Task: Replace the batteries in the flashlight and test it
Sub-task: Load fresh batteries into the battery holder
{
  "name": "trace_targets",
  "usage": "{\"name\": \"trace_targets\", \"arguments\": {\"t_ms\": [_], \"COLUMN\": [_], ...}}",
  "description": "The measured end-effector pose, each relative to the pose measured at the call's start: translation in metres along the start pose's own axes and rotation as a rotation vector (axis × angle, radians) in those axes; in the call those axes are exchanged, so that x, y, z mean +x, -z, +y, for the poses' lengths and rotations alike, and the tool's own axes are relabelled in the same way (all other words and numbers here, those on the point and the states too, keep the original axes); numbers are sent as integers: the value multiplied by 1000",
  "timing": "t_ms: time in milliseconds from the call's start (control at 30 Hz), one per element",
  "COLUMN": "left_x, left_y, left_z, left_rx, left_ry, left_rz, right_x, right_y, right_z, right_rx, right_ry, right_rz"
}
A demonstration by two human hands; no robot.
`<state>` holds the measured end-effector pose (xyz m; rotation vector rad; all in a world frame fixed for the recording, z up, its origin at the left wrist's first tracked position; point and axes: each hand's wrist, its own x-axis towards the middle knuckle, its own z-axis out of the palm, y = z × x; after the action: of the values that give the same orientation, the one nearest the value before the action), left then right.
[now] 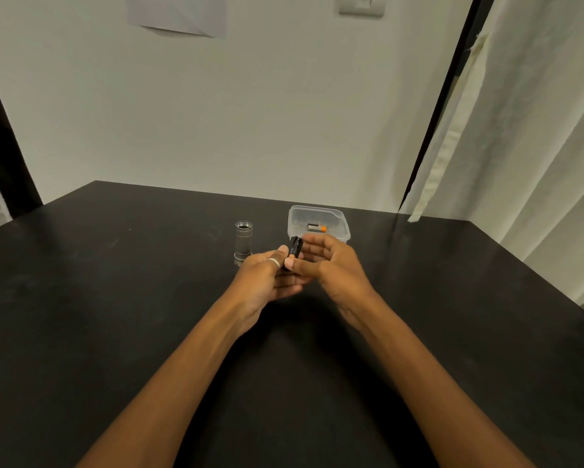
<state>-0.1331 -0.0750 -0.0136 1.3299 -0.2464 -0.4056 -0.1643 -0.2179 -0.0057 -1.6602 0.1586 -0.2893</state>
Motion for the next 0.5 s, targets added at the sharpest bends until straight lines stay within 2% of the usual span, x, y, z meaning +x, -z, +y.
{"name": "trace_targets", "arguments": {"t_ms": [167,500], "left_x": [0,1], "left_y": [1,2], "left_z": [-1,-1], "left_rx": [9,16], "left_ry": [-11,-7], "left_rz": [-24,-60], "right_x": [0,0], "right_y": [0,1], "right_z": [0,1], "right_rx": [126,217], "right_ry": [-18,1], "right_rz": [-32,-28]}}
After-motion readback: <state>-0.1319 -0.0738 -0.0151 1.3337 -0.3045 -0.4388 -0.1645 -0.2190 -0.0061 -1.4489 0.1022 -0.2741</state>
